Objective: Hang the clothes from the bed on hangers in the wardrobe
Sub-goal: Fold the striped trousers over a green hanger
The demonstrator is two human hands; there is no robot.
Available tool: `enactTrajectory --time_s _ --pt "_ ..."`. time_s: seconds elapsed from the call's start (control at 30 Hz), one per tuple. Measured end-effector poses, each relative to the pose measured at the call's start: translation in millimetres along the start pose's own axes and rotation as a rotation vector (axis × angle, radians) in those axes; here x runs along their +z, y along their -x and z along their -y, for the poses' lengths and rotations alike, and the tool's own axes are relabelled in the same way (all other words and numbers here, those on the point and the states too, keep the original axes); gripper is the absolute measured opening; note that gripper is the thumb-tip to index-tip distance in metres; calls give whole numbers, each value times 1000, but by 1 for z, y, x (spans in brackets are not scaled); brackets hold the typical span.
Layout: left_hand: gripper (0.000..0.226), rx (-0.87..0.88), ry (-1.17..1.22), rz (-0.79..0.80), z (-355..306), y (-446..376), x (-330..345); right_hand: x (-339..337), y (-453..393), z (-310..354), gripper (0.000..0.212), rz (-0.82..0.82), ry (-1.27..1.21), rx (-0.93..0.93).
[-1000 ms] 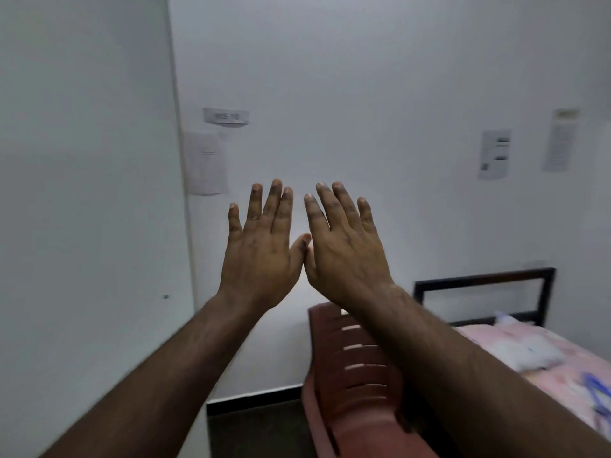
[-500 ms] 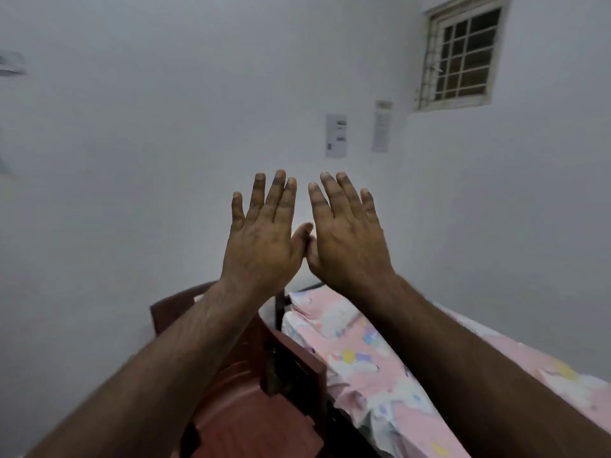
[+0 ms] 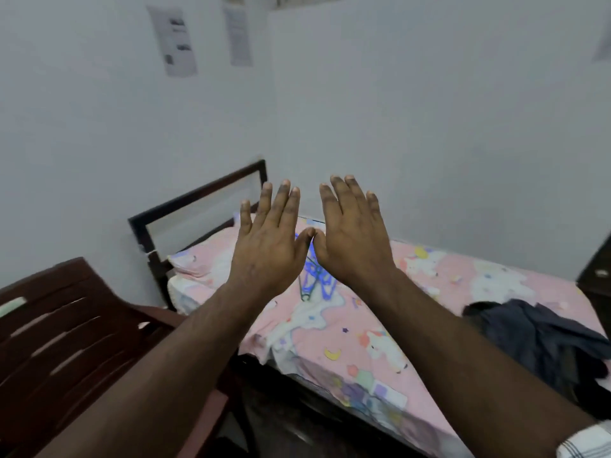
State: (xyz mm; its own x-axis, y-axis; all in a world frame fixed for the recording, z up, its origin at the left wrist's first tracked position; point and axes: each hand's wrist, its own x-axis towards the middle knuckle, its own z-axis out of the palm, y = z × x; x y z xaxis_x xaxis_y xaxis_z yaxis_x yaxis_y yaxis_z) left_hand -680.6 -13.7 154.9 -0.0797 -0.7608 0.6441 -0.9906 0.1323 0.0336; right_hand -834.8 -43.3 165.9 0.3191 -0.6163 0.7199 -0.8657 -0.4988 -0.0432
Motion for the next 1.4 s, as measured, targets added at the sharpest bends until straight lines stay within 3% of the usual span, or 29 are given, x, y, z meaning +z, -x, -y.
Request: enactTrajectory --time_s 0.33,0.5,0.77,1.03,1.23,1.33,1.4 --pt "67 162 236 213 -38 -39 161 96 36 -87 62 228 140 320" --pt "69 260 314 343 -67 -35 222 120 64 -121 62 430 132 501" --pt "72 395 373 521 -134 -50 308 144 109 -200 63 611 142 712" --pt "59 510 383 698 -255 -81 408 163 162 -345 63 700 78 957" --pt "66 515 402 855 -357 -110 480 167 195 -469 56 788 46 1086" --pt "53 479 443 920 -403 -118 519 170 212 -528 49 794 47 1172" --pt "50 461 476 956 -430 -123 539 172 224 -565 32 741 19 1285"
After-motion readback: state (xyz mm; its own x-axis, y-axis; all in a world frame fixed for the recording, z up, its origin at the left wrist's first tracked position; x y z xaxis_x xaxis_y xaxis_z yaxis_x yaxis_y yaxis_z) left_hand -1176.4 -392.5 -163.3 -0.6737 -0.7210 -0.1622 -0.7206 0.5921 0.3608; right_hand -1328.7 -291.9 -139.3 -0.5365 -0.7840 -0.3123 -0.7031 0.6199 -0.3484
